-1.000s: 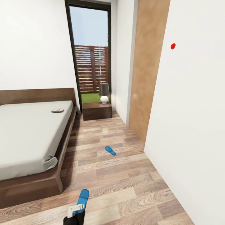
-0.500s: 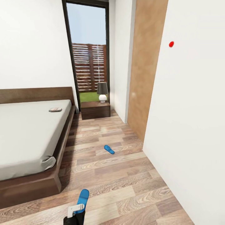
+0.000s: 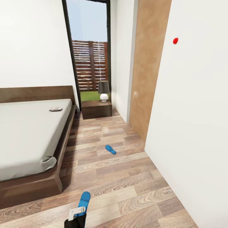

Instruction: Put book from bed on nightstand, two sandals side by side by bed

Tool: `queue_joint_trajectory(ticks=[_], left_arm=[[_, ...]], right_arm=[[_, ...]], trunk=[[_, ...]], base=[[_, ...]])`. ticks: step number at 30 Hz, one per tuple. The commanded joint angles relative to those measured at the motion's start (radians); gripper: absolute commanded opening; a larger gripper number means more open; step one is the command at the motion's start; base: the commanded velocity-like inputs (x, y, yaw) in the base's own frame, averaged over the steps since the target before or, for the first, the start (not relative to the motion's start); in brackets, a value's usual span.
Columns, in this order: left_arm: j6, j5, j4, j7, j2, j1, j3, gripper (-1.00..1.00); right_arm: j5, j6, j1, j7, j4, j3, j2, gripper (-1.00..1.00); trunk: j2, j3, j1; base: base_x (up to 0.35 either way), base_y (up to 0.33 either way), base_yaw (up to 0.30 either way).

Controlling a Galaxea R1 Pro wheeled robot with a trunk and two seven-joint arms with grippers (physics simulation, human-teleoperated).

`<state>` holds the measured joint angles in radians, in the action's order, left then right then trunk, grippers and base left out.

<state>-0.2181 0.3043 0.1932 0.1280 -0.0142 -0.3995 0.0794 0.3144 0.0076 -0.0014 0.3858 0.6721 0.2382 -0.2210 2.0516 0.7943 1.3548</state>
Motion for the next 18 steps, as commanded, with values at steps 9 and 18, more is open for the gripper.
queue_joint_trajectory(ticks=[9, 18], left_arm=[[-0.004, 0.01, -0.001, 0.001, 0.0, -0.001, 0.008, -1.0], [-0.004, 0.01, -0.001, 0.001, 0.001, -0.001, 0.008, -1.0]], right_arm=[[0.012, 0.001, 0.0, 0.006, 0.0, 0.002, 0.0, 1.0], [0.01, 0.001, 0.0, 0.005, 0.0, 0.002, 0.0, 1.0]], trunk=[[0.0, 0.013, 0.0], [0.0, 0.027, 0.0]], base=[[0.0, 0.0, 0.0], [0.0, 0.0, 0.0]])
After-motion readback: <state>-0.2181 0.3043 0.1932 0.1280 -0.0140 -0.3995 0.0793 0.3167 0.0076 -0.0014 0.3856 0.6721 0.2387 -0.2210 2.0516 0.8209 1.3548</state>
